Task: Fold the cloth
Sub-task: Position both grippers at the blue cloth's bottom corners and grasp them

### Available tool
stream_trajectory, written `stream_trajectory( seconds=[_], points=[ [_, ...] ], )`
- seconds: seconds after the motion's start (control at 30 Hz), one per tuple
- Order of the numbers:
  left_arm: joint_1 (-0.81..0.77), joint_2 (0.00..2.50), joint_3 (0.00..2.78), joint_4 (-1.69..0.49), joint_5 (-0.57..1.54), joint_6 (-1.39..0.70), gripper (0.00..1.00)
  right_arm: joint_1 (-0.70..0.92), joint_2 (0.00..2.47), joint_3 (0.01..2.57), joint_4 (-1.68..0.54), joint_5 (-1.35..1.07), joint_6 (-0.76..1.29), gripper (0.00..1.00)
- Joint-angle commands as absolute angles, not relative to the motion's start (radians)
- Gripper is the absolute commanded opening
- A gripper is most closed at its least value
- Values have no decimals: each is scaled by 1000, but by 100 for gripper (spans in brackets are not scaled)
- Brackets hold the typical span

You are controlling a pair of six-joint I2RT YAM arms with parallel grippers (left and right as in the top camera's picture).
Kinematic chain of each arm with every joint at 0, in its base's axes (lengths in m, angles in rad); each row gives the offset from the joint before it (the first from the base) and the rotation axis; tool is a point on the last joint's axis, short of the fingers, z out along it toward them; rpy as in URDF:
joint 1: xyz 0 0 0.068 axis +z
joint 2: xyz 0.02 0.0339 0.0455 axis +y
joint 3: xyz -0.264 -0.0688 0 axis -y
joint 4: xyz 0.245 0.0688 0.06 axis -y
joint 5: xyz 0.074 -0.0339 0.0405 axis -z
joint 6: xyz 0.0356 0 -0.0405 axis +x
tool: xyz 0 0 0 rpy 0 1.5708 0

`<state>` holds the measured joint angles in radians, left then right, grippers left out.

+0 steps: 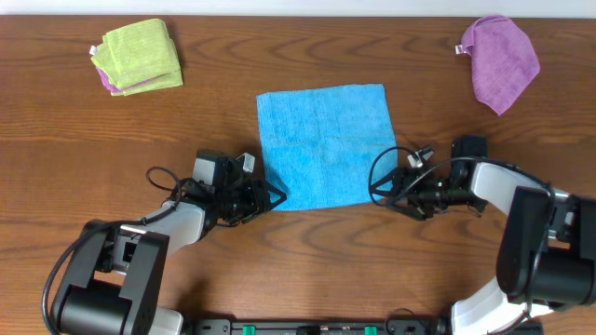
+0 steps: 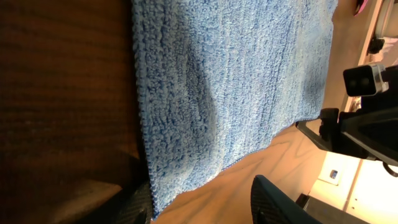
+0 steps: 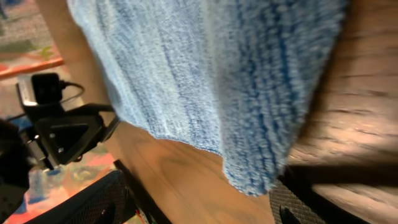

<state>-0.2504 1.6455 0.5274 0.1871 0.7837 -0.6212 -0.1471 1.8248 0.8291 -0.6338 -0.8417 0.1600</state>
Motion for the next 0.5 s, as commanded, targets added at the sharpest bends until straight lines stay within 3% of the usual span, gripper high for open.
stream_trajectory(
  seconds=[0.0, 0.2, 0.47],
  points=[
    [-249, 1681, 496, 159, 672, -609, 52, -154, 1936, 781, -652, -78, 213, 77],
    [-249, 1681, 496, 158, 662, -609, 52, -154, 1936, 786, -585, -47, 224, 80],
    [-249, 1681, 496, 158, 662, -606, 52, -159, 1936, 791, -512, -35, 225, 71]
  ],
)
